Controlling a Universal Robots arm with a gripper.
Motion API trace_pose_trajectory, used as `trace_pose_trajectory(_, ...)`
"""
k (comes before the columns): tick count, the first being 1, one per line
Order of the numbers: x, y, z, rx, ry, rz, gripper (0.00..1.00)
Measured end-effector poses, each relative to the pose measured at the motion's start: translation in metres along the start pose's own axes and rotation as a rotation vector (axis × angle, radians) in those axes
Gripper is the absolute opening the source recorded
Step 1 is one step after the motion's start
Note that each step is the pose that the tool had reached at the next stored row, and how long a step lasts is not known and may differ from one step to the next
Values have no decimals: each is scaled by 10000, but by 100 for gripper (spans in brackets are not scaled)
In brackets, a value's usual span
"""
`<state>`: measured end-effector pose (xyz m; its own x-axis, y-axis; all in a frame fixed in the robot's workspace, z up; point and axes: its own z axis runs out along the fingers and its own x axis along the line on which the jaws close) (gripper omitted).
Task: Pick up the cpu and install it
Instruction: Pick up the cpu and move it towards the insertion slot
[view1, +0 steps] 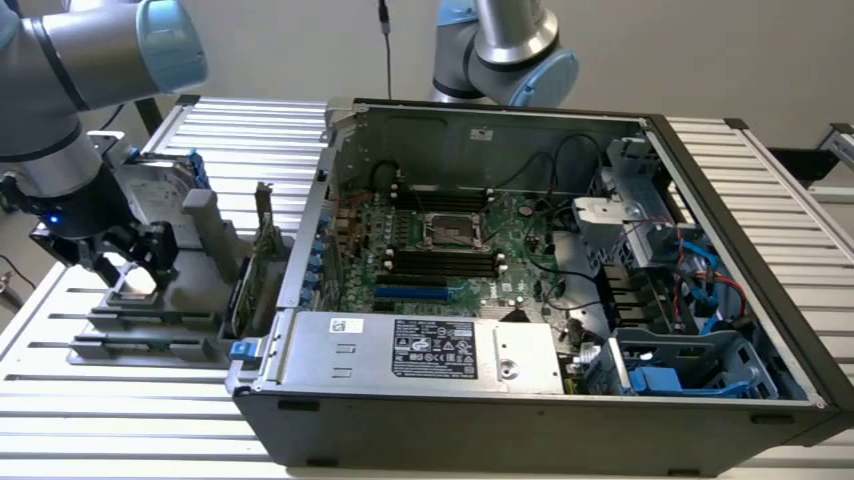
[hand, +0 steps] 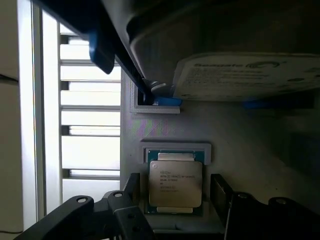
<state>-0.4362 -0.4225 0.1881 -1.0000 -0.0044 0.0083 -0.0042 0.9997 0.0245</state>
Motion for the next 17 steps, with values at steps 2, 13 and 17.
trace_pose_trajectory(2,-1,0,11,-6,8,0,67)
trace_pose_trajectory(13,-35,-1,27,-14,169,4,67)
trace_pose_trajectory(17,-40,-1,27,-14,201,5,67)
